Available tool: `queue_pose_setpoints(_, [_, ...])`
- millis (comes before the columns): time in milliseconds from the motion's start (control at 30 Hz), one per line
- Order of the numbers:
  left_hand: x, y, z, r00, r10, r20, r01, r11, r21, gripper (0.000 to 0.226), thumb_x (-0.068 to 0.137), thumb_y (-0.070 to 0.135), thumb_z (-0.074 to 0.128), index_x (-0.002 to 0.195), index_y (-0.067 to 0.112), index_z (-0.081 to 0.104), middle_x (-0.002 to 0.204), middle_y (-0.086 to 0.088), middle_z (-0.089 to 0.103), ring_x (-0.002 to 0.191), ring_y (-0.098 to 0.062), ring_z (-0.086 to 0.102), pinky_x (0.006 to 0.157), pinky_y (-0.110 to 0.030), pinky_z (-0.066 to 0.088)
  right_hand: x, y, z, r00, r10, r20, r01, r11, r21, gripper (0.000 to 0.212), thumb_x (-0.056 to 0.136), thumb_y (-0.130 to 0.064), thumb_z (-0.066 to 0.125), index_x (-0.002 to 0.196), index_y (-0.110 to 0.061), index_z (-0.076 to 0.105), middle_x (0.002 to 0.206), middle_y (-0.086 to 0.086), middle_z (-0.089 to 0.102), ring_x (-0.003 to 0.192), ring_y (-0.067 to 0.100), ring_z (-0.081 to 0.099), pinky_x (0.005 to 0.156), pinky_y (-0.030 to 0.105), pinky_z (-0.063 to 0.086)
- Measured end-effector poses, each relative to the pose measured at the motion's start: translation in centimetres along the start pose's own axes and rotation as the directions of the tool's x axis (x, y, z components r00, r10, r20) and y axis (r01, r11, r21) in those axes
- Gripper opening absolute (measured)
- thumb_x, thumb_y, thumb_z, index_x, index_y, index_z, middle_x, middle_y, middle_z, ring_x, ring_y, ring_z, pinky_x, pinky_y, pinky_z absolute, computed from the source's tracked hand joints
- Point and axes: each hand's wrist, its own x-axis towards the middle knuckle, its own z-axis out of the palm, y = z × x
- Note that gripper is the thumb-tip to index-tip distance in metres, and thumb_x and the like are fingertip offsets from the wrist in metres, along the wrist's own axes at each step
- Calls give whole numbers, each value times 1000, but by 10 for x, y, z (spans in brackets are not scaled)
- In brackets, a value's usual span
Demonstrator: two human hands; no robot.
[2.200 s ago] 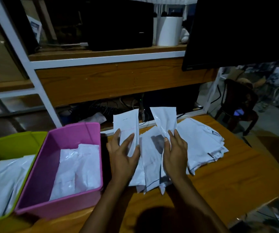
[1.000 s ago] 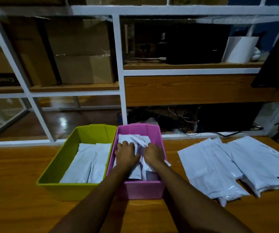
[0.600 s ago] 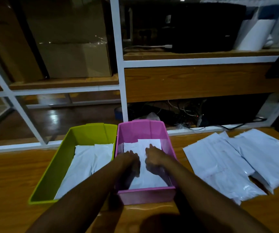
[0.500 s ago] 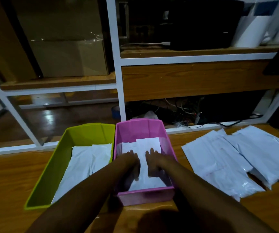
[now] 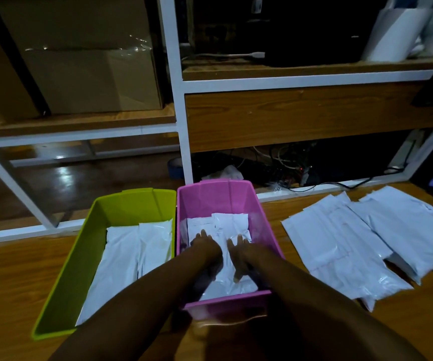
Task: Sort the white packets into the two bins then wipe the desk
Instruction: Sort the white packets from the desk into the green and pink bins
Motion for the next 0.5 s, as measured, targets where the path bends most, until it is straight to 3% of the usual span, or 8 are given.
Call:
queue_pose_setpoints(67, [-7, -6, -9, 998, 12, 69, -11, 1000, -15, 83, 90, 28, 63, 151, 1, 13, 159, -22, 1, 147, -37, 8, 118, -47, 19, -6, 2, -7, 999, -32, -27, 33, 999, 21, 121, 74, -27, 81, 151, -16, -11, 158, 20, -14, 147, 37, 0, 117, 54, 15])
queue_pose_setpoints(133, [-9, -14, -20, 998, 20, 54, -13, 990, -141, 58, 97, 22, 53, 146, 0, 31, 156, -17, 26, 143, -30, 28, 116, -41, 26, -13, 2, -14, 994, -56, -96, 61, 997, 46, 119, 72, -28, 83, 152, -13, -3, 159, 23, -7, 147, 38, 5, 116, 52, 22])
queue_pose_setpoints(233, [-17, -24, -35, 999, 50, 14, -47, 982, -182, 44, 90, 15, 63, 129, -3, 53, 134, -18, 56, 122, -28, 57, 103, -37, 43, -29, 3, -26, 968, -61, -242, 85, 992, 89, 111, 70, -30, 84, 151, -10, 12, 159, 23, -1, 145, 38, 18, 110, 46, 35])
queue_pose_setpoints(333, [-34, -31, -45, 977, 54, -207, -103, 967, -234, 40, 89, 26, 60, 124, 7, 58, 128, -13, 61, 117, -30, 59, 97, -37, 46, -54, 13, -41, 918, -89, -387, 162, 974, 160, 92, 73, -28, 82, 145, -9, 29, 155, 22, 20, 139, 35, 31, 104, 40, 42])
queue_pose_setpoints(400, [-49, -33, -47, 918, 23, -396, -165, 930, -328, 43, 91, 26, 56, 130, 10, 52, 132, -14, 58, 118, -32, 56, 96, -38, 46, -74, 20, -50, 878, -110, -467, 223, 955, 195, 84, 73, -29, 81, 141, -7, 37, 151, 20, 32, 139, 33, 30, 105, 38, 39])
queue_pose_setpoints(500, [-83, -22, -44, 800, -53, -598, -278, 850, -448, 57, 90, 24, 62, 141, 9, 43, 142, -11, 50, 127, -30, 50, 101, -34, 40, -110, 32, -51, 797, -74, -600, 274, 929, 249, 86, 72, -36, 80, 143, -16, 36, 155, 16, 27, 142, 29, 26, 109, 40, 37])
